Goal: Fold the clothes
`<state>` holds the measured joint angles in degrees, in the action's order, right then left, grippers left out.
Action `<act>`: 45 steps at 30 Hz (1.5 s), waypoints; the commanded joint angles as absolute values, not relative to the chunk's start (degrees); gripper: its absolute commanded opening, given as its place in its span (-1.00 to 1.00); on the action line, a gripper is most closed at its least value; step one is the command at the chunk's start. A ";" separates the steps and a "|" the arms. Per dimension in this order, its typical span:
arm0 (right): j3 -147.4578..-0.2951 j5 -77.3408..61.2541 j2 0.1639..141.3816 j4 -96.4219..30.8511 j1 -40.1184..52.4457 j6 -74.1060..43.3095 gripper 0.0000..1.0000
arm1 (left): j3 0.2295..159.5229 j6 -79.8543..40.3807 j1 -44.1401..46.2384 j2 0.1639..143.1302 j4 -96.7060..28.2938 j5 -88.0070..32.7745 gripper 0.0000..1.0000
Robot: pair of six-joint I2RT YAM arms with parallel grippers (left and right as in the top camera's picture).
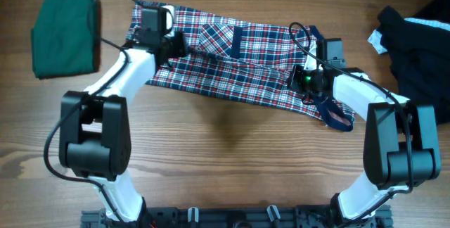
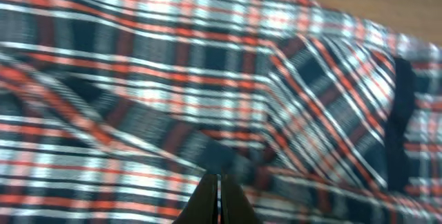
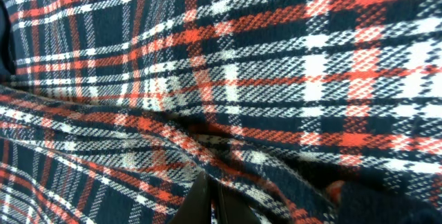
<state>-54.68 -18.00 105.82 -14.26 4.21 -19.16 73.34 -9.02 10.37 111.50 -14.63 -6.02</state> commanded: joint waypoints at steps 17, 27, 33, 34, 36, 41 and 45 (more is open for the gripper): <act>-53.76 -15.79 108.60 -14.00 4.34 -17.93 -0.91 | 73.45 0.08 18.55 112.71 -24.53 -11.73 -0.92; -53.76 -15.22 108.60 -14.02 4.34 -18.00 -0.91 | 74.26 1.28 18.55 112.75 -25.19 -19.05 -0.85; -53.76 -15.20 108.60 -13.98 4.34 -18.17 -0.91 | 74.26 -0.32 18.55 113.69 -16.75 -19.03 -0.81; -53.76 -15.20 108.60 -13.98 4.34 -18.20 -0.91 | 74.26 -0.86 18.55 114.04 -16.19 -19.11 -0.81; -53.76 -15.18 108.60 -14.00 4.34 -18.17 -0.91 | 74.26 -2.04 18.55 114.63 -16.14 -19.11 -0.81; -53.76 -14.79 108.60 -13.91 4.34 -18.20 -0.91 | 74.26 -2.15 18.61 115.31 -17.85 -20.18 -0.83; -53.76 -14.81 108.60 -13.87 4.34 -18.22 -0.91 | 74.26 -2.17 18.65 115.33 -16.82 -20.16 -0.83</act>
